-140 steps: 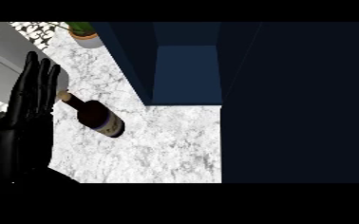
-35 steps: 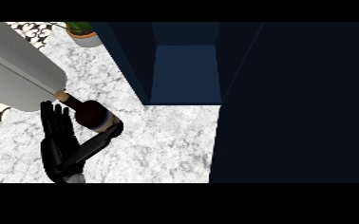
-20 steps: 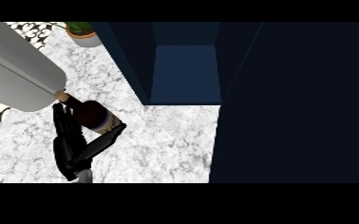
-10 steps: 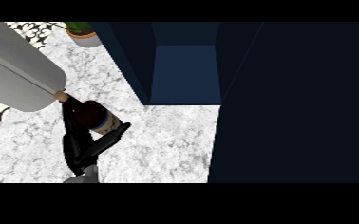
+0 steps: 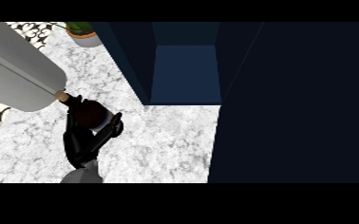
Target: Pick up the wine, place it into the cabinet and close the cabinet
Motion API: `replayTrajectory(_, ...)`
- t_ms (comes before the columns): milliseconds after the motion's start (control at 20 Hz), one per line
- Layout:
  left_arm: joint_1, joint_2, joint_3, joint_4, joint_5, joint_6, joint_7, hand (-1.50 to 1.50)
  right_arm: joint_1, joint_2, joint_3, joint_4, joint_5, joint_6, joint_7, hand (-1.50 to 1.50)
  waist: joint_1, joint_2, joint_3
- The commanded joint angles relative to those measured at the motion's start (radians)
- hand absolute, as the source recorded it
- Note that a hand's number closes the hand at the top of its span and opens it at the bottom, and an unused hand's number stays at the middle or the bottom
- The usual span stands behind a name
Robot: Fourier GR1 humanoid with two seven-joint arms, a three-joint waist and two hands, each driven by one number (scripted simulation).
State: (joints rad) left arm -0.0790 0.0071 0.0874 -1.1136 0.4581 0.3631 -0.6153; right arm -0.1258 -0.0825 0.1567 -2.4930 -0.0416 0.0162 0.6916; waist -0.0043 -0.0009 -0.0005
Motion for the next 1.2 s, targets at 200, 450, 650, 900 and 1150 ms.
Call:
replayTrajectory(200,-0.087,0.023,-0.011,0.134,-0.031,-0.088,-0.043,1.50,0.020,-0.026,-0.080,-0.168,-0.100,0.011,0.100,-1.50,-0.008,0.000,0.000)
replayTrajectory(450,-0.072,0.015,-0.107,0.093,-0.176,0.048,-0.049,1.50,0.030,-0.011,-0.073,-0.122,-0.086,0.022,0.033,-1.50,-0.006,-0.002,0.001)
replayTrajectory(650,-0.129,0.066,-0.070,0.187,-0.161,-0.044,-0.070,1.50,0.011,0.006,-0.009,-0.174,-0.024,-0.013,0.103,-1.50,-0.007,-0.001,0.000)
replayTrajectory(900,-0.004,0.241,-0.167,0.080,-0.113,-0.468,-0.018,1.50,0.027,0.011,0.000,-0.089,0.001,0.002,0.014,-1.50,0.001,-0.007,0.000)
replayTrajectory(1150,-0.042,0.267,-0.126,0.084,-0.157,-0.471,-0.124,1.50,0.068,-0.017,-0.059,-0.137,-0.083,0.032,0.031,-1.50,-0.004,-0.001,0.001)
